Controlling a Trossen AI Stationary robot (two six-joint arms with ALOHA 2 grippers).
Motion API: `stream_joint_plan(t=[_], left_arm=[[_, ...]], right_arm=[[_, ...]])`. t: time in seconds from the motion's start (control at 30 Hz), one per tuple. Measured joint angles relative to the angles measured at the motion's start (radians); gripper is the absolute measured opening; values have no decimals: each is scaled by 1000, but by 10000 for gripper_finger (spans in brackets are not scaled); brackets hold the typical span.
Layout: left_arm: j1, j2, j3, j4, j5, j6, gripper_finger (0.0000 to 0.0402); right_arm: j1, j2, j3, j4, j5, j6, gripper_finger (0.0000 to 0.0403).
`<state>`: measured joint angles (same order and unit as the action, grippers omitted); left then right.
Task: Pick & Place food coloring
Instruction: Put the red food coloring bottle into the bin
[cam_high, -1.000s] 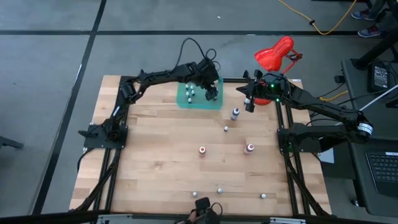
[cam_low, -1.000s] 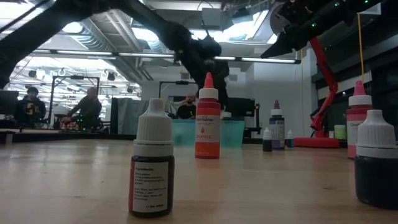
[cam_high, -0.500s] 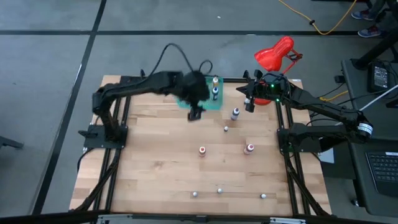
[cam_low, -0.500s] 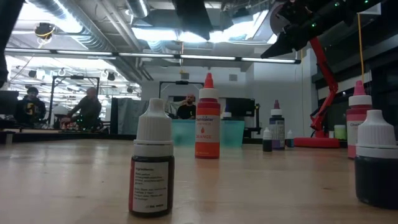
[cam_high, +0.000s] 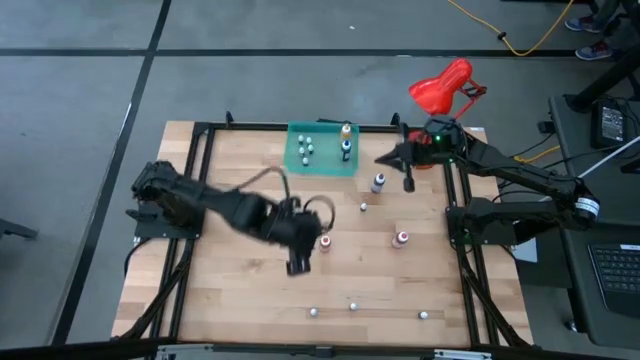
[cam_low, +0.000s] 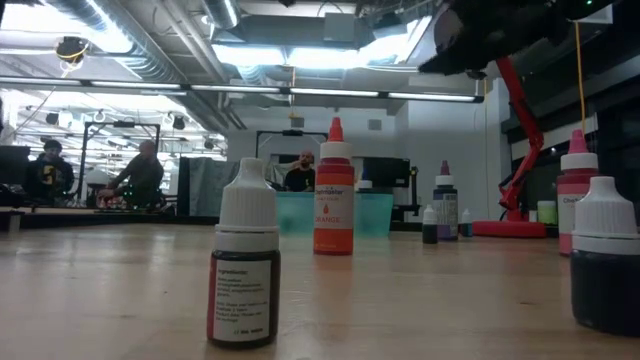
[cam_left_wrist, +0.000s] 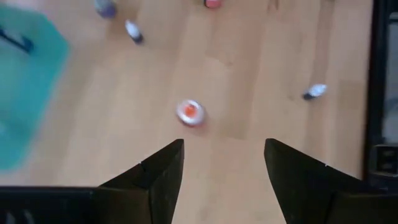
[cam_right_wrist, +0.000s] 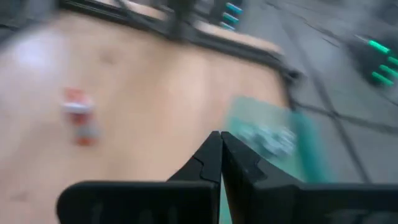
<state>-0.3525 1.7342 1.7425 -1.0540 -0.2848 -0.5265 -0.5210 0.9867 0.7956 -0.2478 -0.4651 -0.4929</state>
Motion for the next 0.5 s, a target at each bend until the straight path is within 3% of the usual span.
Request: stream_joint_plan(t=[0.1,0.3,0.5], left_arm=[[-97,1,-45,36,-25,-161,216],[-258,19,-138,200,-138,-341,216],[-345,85,-197,247,-157,-445,216]], right_arm=[[44,0,0,-3,-100,-10,12],[176,0,-1,1,-105,-14,12],[293,-17,-1,2,4,71,12]])
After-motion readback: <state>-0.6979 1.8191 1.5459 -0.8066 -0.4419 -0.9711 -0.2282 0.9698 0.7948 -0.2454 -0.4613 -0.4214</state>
